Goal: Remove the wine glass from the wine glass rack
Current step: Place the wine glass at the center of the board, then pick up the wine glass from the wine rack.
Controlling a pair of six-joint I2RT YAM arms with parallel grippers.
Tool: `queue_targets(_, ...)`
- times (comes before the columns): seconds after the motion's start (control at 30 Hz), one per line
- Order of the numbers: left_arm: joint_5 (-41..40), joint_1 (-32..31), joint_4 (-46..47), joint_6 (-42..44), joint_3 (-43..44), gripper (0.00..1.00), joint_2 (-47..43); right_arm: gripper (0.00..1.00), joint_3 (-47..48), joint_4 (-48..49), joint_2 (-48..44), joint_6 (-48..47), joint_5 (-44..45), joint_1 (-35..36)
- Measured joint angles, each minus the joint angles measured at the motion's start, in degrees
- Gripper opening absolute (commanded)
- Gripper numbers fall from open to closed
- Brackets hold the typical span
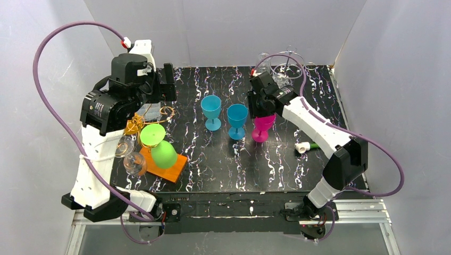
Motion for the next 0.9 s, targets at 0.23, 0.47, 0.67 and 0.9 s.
queue_targets(0.23, -1.95, 0.09, -1.22, -0.33, 0.48, 0.98, -0.85, 0.78, 2.1, -1.88, -1.77, -0.22, 0.0, 0.0)
queue_targets(0.47, -11.32, 0.22, -4.79, -0.94, 2.38, 0.98, -4.13, 0.91, 2.08, -3.45, -9.9, -0.37, -2.1, 0.0)
queue_targets(0.67, -17.88, 5.75, -8.98, -1.81, 5.51, 0.98, -3.82, 0.98, 3.06, -3.72, -14.43, -0.76, -5.75, 0.0)
queue_targets(0.9, -13.9, 20.61, -9.99, -2.86, 6.14, 0.98, 1.88, 0.98, 4.76, -4.74, -14.47, -2.1, -10.58, 0.0)
